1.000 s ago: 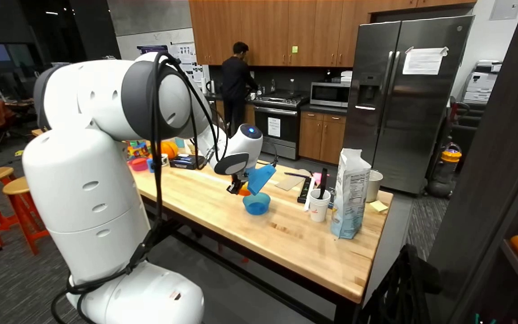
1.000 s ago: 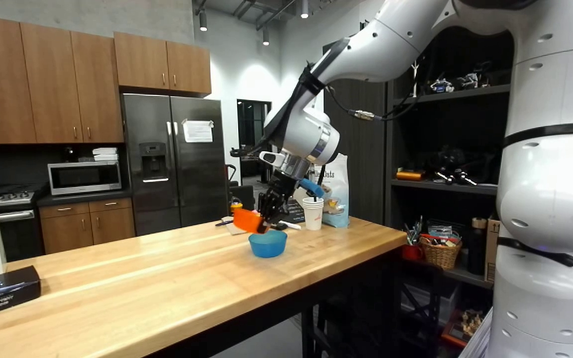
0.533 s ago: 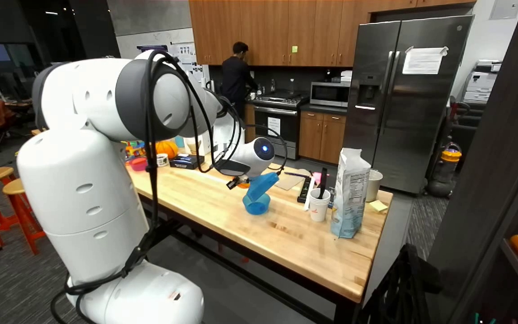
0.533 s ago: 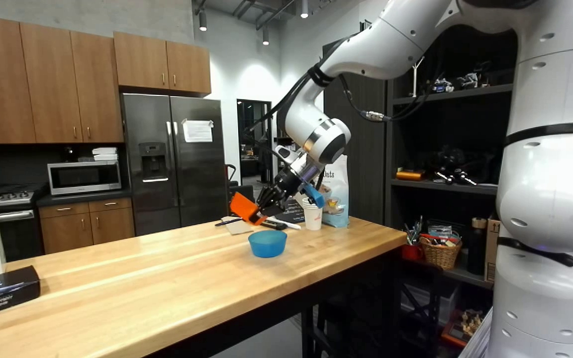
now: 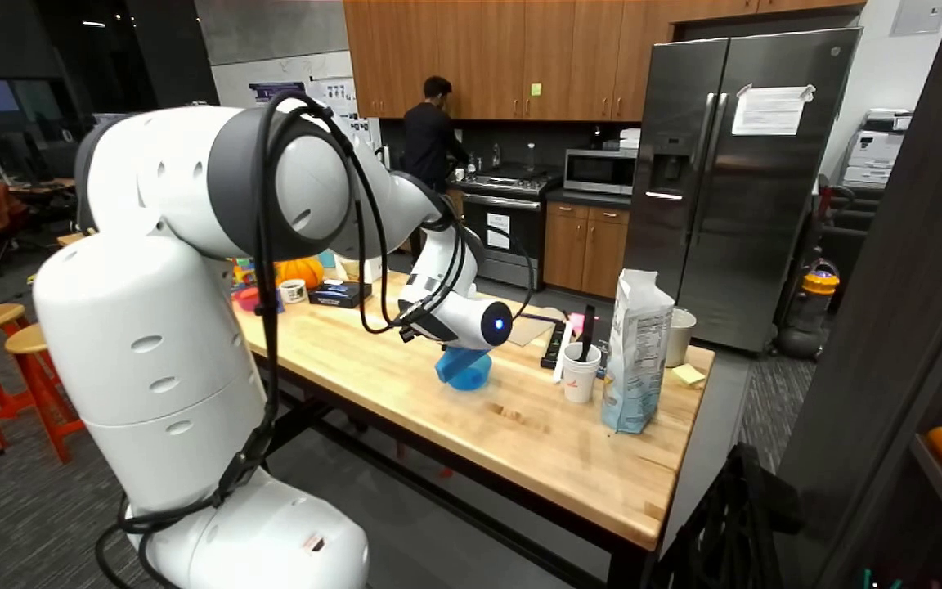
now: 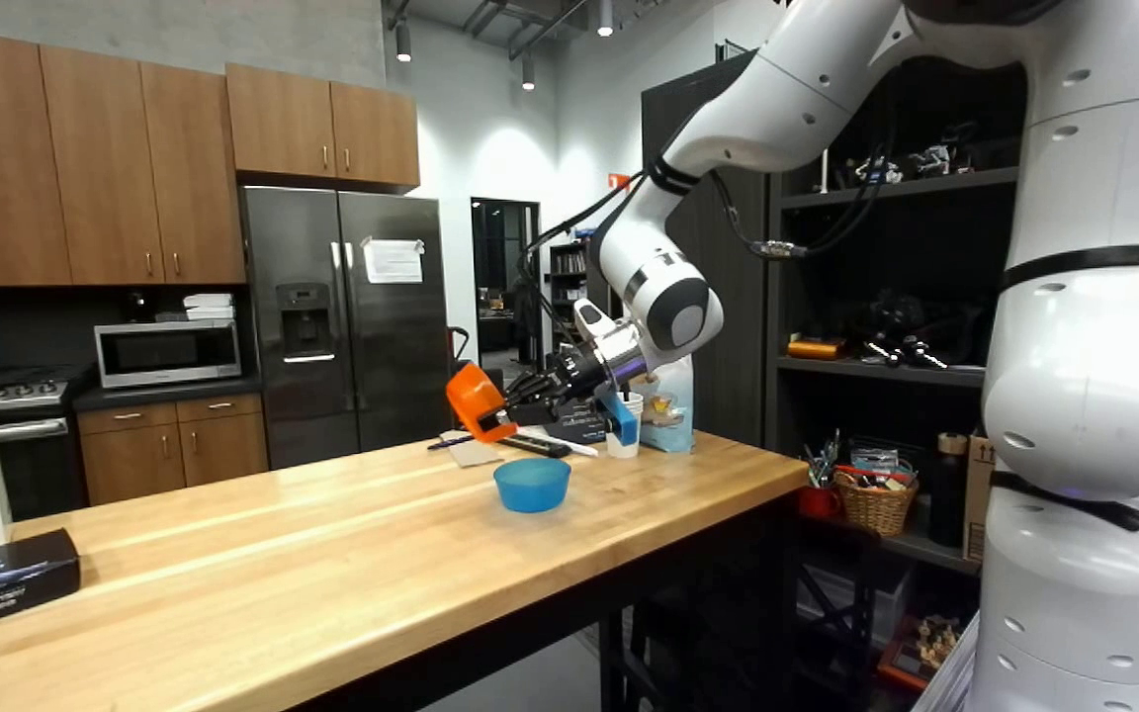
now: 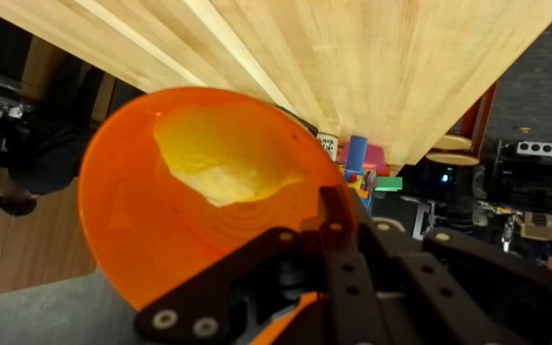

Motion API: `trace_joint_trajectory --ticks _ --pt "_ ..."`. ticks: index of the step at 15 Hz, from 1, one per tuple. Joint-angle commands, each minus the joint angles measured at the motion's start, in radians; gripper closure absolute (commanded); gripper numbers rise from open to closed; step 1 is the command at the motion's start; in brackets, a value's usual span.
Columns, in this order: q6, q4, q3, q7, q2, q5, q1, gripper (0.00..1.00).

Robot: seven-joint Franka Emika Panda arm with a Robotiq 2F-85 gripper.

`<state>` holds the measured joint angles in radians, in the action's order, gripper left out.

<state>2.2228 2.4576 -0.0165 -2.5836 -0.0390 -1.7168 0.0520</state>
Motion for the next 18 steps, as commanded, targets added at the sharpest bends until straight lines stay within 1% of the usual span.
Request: trace_joint_trajectory --ticks 1,6,10,13,14,15,16,18 --pt "-0.131 0.013 0.015 -0.015 -0.027 -0.037 -0.032 0.99" --pt "-0.282 0.012 0.040 -0.015 -0.027 -0.074 -0.065 0.99" --pt "-0.410 0.008 0.062 -0.016 -0.012 -0.130 -0.090 0.99" --pt "-0.457 0.006 0.071 -0.017 -0.001 -0.134 -0.101 0.99" --pt "-0.461 0.001 0.070 -0.017 0.005 -0.108 -0.102 0.99" --pt "-0.432 -0.005 0.063 -0.017 0.005 -0.065 -0.099 0.99" --pt "-0.391 -0.014 0.053 -0.017 0.008 0.007 -0.091 0.99" --pt "-0.312 -0.013 0.032 -0.017 0.020 0.095 -0.074 0.99"
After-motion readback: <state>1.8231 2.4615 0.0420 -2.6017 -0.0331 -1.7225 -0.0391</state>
